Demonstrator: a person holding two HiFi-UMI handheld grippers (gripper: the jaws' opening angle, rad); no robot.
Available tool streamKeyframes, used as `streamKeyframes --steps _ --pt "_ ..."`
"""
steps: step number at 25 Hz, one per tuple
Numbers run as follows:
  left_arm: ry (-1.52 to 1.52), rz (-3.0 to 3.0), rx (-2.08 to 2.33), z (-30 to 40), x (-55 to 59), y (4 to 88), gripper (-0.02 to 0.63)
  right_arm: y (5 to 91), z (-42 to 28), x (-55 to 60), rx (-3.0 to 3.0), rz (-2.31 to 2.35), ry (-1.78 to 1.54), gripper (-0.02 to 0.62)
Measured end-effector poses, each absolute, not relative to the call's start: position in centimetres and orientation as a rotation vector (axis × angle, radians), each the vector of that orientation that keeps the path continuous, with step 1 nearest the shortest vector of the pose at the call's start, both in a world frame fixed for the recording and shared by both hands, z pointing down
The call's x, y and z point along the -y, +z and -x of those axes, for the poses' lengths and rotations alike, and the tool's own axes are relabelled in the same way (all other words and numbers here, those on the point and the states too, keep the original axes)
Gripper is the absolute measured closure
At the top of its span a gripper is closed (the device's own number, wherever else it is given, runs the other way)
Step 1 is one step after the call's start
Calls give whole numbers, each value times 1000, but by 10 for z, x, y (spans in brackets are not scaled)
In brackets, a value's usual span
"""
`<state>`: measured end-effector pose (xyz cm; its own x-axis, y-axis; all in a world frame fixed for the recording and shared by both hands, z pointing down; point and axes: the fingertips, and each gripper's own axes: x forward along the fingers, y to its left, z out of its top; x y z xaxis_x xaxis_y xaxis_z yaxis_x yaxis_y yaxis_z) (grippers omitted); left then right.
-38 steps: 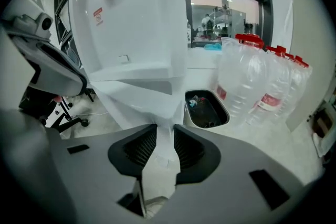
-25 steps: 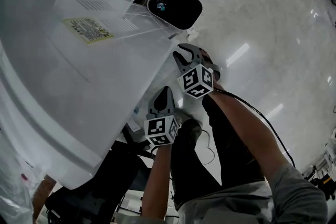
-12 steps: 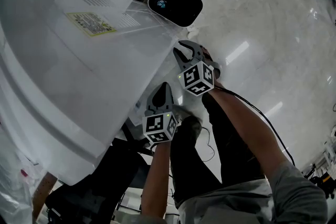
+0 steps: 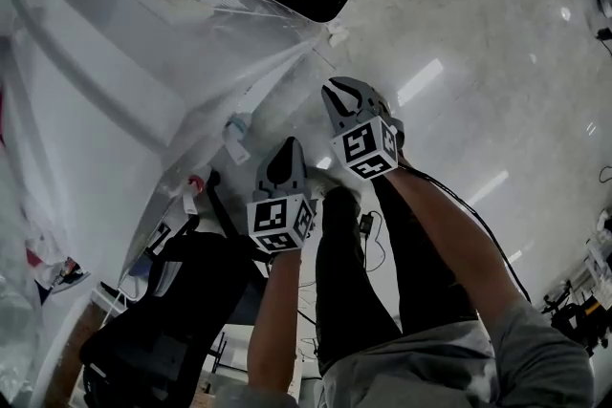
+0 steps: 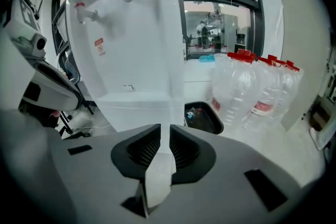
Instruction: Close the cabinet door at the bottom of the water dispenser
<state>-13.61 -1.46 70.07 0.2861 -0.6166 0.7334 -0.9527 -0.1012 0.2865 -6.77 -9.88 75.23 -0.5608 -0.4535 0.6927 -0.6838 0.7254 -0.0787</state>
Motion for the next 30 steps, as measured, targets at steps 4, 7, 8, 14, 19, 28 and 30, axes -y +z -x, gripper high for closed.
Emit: streamKeyframes --steps 4,7,8,14,19,28,30 --pt "571 -1836 1407 132 4 678 600 728 59 82 2268 -903 511 542" --pt "565 -1853 1404 130 -3 658 600 706 51 69 2267 -964 601 553" --pt "561 -1860 1403 129 -4 651 600 697 49 66 2268 -983 629 556" --pt "543 -1938 1395 118 -6 600 600 635 38 52 2305 -1078 677 583" --pt "517 -2004 1397 112 0 548 600 574 34 45 2344 -1124 662 585" --pt "461 -2117 1389 105 -5 457 600 469 35 36 2434 -1157 580 586" --pt "451 -2134 1393 104 -5 437 600 447 36 35 2456 -1162 568 586"
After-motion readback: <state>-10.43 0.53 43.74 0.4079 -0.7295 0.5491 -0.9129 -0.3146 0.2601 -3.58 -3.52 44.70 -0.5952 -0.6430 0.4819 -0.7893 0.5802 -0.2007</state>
